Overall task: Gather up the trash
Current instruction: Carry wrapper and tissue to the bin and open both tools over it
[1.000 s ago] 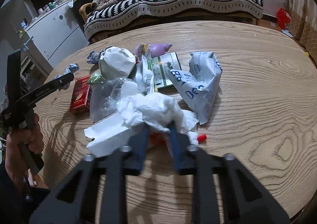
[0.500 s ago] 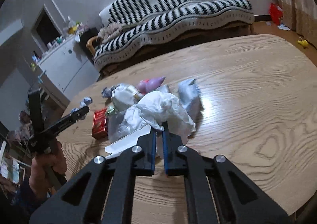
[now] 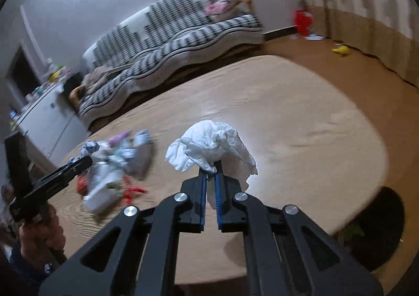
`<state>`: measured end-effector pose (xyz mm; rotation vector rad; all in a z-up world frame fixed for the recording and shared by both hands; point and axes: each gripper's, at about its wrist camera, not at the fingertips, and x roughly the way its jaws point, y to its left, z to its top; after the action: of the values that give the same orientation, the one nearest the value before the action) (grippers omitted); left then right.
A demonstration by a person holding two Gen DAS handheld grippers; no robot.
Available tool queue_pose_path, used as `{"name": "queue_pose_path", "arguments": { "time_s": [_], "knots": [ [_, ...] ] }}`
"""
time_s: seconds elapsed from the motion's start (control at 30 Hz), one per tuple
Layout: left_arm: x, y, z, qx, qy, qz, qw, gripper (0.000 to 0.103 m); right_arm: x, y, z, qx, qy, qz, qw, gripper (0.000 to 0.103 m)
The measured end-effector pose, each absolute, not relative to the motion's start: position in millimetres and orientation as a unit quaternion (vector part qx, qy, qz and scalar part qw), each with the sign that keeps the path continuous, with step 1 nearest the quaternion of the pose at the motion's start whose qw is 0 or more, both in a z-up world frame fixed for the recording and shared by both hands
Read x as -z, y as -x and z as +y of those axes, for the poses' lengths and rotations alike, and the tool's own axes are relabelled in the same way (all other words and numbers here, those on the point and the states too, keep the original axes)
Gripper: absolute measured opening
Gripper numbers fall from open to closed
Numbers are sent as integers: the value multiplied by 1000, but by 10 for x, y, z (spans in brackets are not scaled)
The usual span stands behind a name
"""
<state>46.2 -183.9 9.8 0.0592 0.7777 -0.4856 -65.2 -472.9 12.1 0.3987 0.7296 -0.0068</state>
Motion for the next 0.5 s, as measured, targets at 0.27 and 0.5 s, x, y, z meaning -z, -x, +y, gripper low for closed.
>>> {"name": "queue_pose_path", "arguments": {
  "time_s": [0.27,0.5],
  "knots": [
    [33,52,-3223,344,-78,373,858,38,107,1434,-5861,106,-228,353,901,7],
    [253,535,-4295,426,-109,375,816,38,382,2058,-6636,180,-270,360,875,7]
  ]
}}
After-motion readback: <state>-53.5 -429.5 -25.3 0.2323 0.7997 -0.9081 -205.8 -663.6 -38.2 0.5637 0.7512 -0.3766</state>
